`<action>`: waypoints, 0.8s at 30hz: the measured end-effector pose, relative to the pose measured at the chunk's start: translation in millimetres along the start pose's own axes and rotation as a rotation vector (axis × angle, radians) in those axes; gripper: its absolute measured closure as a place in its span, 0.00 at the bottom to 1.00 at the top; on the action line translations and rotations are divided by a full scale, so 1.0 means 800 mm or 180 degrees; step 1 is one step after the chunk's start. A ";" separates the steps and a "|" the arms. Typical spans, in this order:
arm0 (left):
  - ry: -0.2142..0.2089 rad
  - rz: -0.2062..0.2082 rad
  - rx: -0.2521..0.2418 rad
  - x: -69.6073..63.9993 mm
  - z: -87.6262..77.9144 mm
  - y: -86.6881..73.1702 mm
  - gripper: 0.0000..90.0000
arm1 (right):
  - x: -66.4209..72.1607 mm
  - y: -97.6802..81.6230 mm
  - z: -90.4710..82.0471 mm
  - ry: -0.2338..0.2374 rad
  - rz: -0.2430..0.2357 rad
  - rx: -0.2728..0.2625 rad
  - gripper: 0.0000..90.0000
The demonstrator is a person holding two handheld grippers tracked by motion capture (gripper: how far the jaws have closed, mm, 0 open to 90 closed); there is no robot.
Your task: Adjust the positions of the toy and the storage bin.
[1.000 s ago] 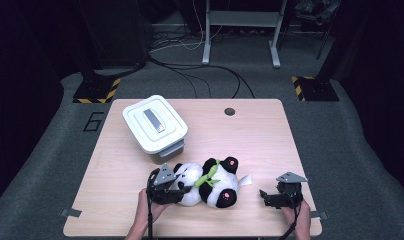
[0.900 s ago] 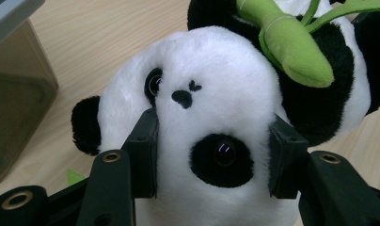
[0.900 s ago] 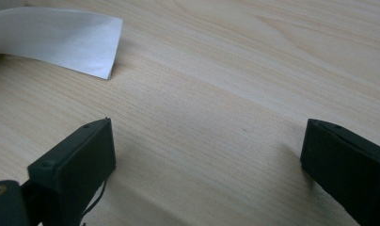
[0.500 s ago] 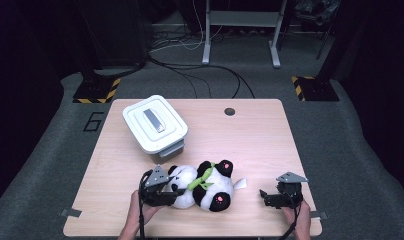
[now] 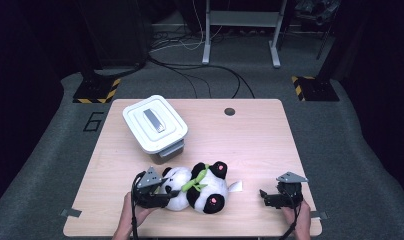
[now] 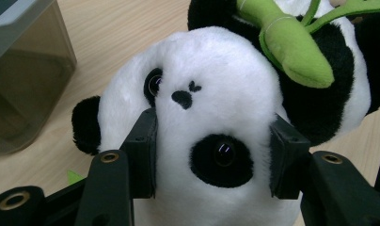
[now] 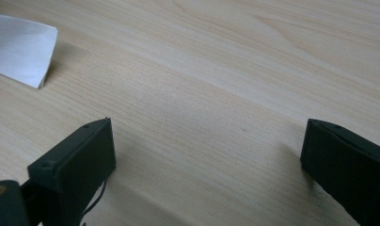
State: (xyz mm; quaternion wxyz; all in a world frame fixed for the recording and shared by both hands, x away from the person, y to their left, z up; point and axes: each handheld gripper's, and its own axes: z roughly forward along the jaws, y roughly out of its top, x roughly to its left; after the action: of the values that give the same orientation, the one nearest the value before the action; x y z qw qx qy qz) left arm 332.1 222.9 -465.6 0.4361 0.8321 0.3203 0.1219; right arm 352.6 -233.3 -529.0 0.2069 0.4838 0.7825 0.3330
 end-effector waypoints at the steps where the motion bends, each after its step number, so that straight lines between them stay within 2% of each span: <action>1: 0.0000 0.0000 0.0000 0.000 0.000 0.000 0.52 | 0.000 0.000 0.000 0.0000 0.0002 0.0001 0.03; 16: -0.0037 -0.0019 0.0078 0.011 -0.023 -0.011 0.51 | 0.000 0.000 0.000 -0.0002 0.0002 0.0000 0.03; 19: -0.0041 -0.0059 0.0070 0.011 -0.025 -0.014 0.51 | 0.000 0.000 0.000 -0.0002 0.0002 0.0000 0.03; 24: -0.0029 -0.0037 0.0083 0.011 -0.026 -0.014 0.51 | 0.000 0.000 0.000 -0.0003 0.0002 0.0001 0.03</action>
State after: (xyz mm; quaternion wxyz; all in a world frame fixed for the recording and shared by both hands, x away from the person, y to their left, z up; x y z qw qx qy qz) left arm 323.7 246.5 -462.7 0.4273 0.8364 0.3248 0.1114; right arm 352.7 -233.4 -529.0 0.2071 0.4842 0.7823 0.3326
